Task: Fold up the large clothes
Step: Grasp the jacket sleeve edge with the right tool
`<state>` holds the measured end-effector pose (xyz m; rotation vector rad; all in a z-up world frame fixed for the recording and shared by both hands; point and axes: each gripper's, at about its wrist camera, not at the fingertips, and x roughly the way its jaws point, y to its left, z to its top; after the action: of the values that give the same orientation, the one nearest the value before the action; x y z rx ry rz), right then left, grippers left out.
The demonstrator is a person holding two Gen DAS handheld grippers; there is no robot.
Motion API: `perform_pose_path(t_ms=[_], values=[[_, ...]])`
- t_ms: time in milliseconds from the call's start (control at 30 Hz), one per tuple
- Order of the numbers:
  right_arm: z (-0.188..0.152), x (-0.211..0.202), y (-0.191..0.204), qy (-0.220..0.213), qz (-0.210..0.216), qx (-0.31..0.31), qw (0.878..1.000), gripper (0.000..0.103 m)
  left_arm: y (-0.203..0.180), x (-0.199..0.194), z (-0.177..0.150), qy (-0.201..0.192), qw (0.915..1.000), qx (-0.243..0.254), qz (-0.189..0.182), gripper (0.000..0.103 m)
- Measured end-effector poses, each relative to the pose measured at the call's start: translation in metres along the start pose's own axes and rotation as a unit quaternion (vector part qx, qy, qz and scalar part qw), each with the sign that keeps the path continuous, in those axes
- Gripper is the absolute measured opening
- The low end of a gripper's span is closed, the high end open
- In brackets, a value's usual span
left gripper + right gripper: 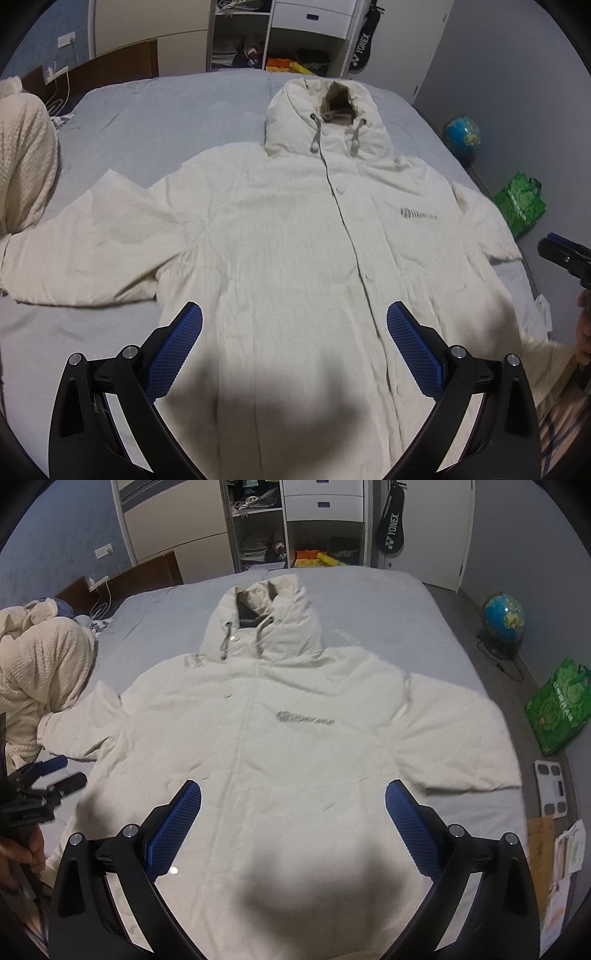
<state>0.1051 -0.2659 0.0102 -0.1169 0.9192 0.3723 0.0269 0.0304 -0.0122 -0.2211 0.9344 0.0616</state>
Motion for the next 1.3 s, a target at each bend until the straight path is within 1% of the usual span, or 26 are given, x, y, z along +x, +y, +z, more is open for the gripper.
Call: perform_pose_path(t_ms=[33,133,300,400,500,567,600,667,700,767,800,867,967,1000,1067,1167,1200,1233,1267,1300], values=[[0.004,0.000,-0.011,0.002,-0.002,0.002,1.000,0.096,0.000,0.003,0.004,-0.005,1.0000,0.000,0.001,0.096],[0.011,0.004,-0.057,0.015,0.037,0.042,0.998,0.096,0.000,0.010,0.014,-0.014,0.9999,0.000,0.002,0.096],[0.007,0.018,-0.141,0.027,0.025,0.121,0.992,0.096,0.001,0.023,0.025,-0.009,0.9998,-0.013,-0.008,0.096],[-0.005,0.033,-0.191,0.034,0.027,0.178,0.983,0.096,-0.003,0.031,0.028,-0.004,1.0000,-0.007,-0.006,0.096],[-0.024,0.053,-0.239,0.047,0.022,0.254,0.966,0.096,-0.007,0.037,0.030,0.000,1.0000,0.005,-0.006,0.096],[-0.042,0.069,-0.270,0.049,0.023,0.311,0.949,0.096,-0.009,0.040,0.030,0.004,0.9999,0.012,-0.004,0.096],[-0.048,0.074,-0.279,0.049,0.021,0.329,0.943,0.096,-0.011,0.043,0.030,0.006,0.9999,0.015,-0.004,0.096],[-0.068,0.086,-0.304,0.042,0.023,0.385,0.922,0.096,-0.011,0.046,0.031,0.009,0.9998,0.017,-0.003,0.096],[-0.076,0.089,-0.313,0.039,0.024,0.405,0.913,0.095,-0.011,0.048,0.031,0.011,0.9998,0.017,-0.003,0.096],[-0.093,0.097,-0.330,0.023,0.034,0.449,0.893,0.095,-0.009,0.051,0.032,0.014,0.9998,0.013,-0.004,0.096],[-0.097,0.099,-0.334,0.017,0.034,0.460,0.887,0.094,-0.009,0.053,0.032,0.014,0.9998,0.012,-0.004,0.096],[-0.105,0.103,-0.345,0.000,0.041,0.483,0.875,0.087,-0.009,0.054,0.033,0.016,0.9998,0.012,-0.004,0.096],[-0.107,0.108,-0.360,-0.018,0.050,0.500,0.864,0.080,-0.009,0.057,0.033,0.020,0.9997,0.012,-0.005,0.096],[-0.104,0.110,-0.361,-0.020,0.051,0.501,0.864,0.078,-0.009,0.058,0.033,0.021,0.9997,0.013,-0.005,0.096],[-0.094,0.118,-0.363,-0.020,0.048,0.499,0.865,0.070,-0.009,0.060,0.034,0.023,0.9996,0.014,-0.004,0.096],[-0.085,0.128,-0.370,-0.025,0.048,0.500,0.864,0.062,-0.008,0.062,0.034,0.026,0.9996,0.013,-0.003,0.096],[-0.082,0.131,-0.373,-0.027,0.048,0.502,0.863,0.060,-0.008,0.063,0.035,0.027,0.9996,0.013,-0.002,0.096],[-0.080,0.133,-0.376,-0.029,0.046,0.505,0.861,0.054,-0.008,0.064,0.035,0.027,0.9995,0.013,-0.002,0.096],[-0.078,0.136,-0.380,-0.033,0.040,0.514,0.856,0.049,-0.008,0.065,0.035,0.028,0.9995,0.013,-0.001,0.096],[-0.079,0.137,-0.382,-0.034,0.039,0.519,0.853,0.045,-0.007,0.065,0.035,0.029,0.9995,0.013,-0.001,0.096]])
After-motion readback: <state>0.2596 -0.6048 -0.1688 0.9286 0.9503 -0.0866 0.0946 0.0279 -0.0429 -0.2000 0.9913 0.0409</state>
